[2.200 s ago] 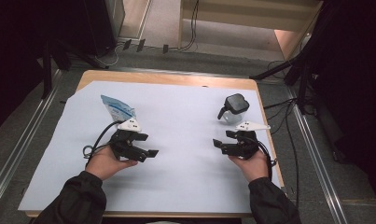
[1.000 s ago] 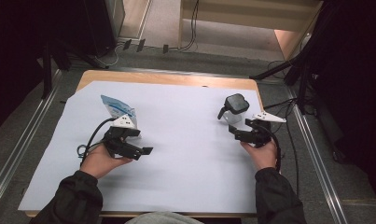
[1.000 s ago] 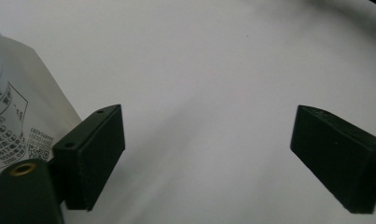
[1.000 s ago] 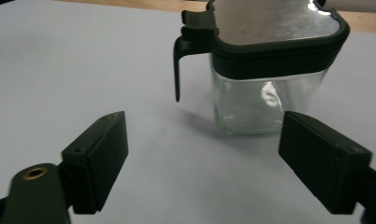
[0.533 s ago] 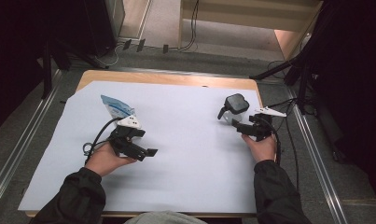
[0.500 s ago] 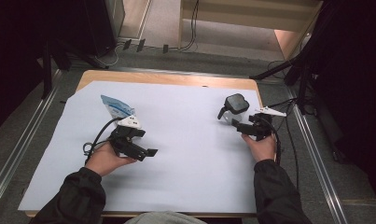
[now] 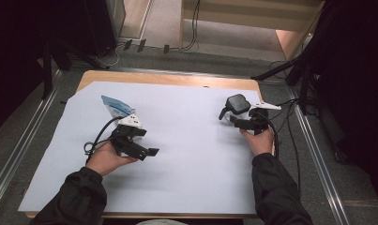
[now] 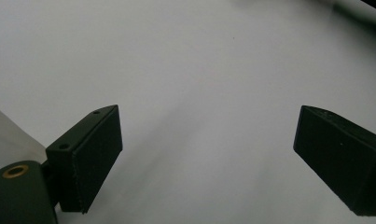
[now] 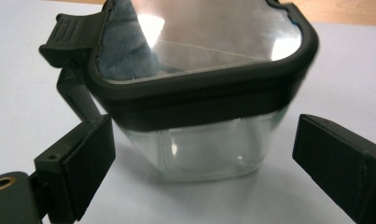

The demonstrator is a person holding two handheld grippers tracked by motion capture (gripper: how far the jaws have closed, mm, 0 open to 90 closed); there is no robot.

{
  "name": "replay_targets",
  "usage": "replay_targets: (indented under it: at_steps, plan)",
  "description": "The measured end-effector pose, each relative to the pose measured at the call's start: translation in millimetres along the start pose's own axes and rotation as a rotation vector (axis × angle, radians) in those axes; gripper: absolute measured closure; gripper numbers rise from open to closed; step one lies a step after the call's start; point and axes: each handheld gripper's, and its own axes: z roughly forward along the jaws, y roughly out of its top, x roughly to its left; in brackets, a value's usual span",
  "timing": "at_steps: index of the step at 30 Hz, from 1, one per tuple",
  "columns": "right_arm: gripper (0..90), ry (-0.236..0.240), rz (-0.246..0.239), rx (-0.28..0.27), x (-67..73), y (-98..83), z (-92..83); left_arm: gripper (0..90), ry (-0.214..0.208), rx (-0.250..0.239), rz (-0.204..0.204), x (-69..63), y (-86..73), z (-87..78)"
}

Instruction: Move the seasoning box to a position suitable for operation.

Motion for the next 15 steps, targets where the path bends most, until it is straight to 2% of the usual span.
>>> replay_targets:
  at_steps: [5,9,15]
  plan:
    - [6.3,-0.012,-0.026,0.003,1.7,1.9,6.6,8.7,0.005,0.002,0.01,-2.5,-0.6,-2.0]
    - [6.9,-0.006,-0.041,0.012,2.7,6.7,15.9,8.7,0.003,-0.014,-0.02,-3.9,-4.6,-5.4]
    - [7.5,-0.004,-0.068,0.022,4.2,9.6,26.2,8.7,0.018,-0.019,-0.035,-6.9,-11.0,-10.4]
